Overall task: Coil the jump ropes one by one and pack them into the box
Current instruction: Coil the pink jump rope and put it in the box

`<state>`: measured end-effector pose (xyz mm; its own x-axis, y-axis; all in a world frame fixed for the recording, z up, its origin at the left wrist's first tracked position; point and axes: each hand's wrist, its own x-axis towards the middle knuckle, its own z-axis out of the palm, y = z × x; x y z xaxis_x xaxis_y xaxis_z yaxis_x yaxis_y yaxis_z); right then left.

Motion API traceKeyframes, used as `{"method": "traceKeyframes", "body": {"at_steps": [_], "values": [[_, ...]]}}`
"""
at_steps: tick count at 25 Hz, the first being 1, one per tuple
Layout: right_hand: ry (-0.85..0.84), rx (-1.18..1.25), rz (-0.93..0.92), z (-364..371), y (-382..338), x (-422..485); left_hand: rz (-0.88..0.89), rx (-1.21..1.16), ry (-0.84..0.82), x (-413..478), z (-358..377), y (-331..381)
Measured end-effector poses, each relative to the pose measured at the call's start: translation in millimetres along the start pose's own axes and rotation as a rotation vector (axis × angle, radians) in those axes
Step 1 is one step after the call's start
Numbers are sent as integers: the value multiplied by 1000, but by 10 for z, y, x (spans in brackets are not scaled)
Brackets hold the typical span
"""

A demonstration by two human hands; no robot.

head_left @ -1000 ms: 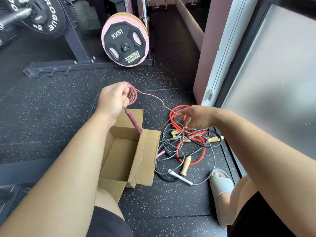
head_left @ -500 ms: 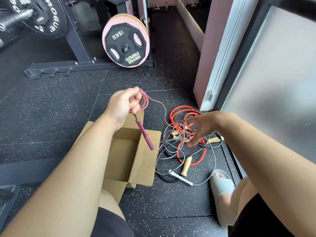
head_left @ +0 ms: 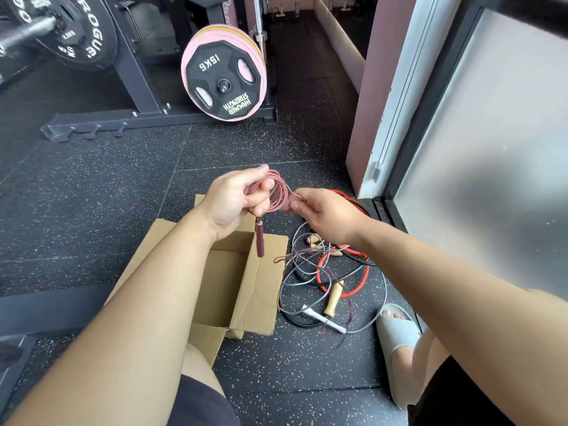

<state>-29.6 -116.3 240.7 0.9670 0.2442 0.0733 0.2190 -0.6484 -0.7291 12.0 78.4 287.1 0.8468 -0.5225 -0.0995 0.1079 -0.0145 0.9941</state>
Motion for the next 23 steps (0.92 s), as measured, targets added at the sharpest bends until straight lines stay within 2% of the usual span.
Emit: {"method": "traceKeyframes", "body": {"at_steps": [3, 5, 8, 11, 14, 19, 21, 23], "values": [[82, 224, 71, 47, -53, 28, 0, -274, -10, 13, 33, 41], [90, 288, 104, 84, -94, 10, 45, -472, 25, 47, 48, 51], [17, 103, 70, 159, -125, -11, 96, -538, 108, 72, 56, 52], [-55, -167, 10, 210, -156, 9, 130, -471, 199, 76, 168, 35], [-68, -378, -56, 183, -262, 30, 221, -97, 285, 92, 305, -67], [-167, -383, -171, 51, -367, 13, 396, 1042, 346, 104, 210, -256], [-155, -400, -201, -38, -352, -4, 410, 1224, 310, 84, 156, -256], [-57, -317, -228, -202, -331, -21, 303, 1217, 230, 76, 104, -226]]}}
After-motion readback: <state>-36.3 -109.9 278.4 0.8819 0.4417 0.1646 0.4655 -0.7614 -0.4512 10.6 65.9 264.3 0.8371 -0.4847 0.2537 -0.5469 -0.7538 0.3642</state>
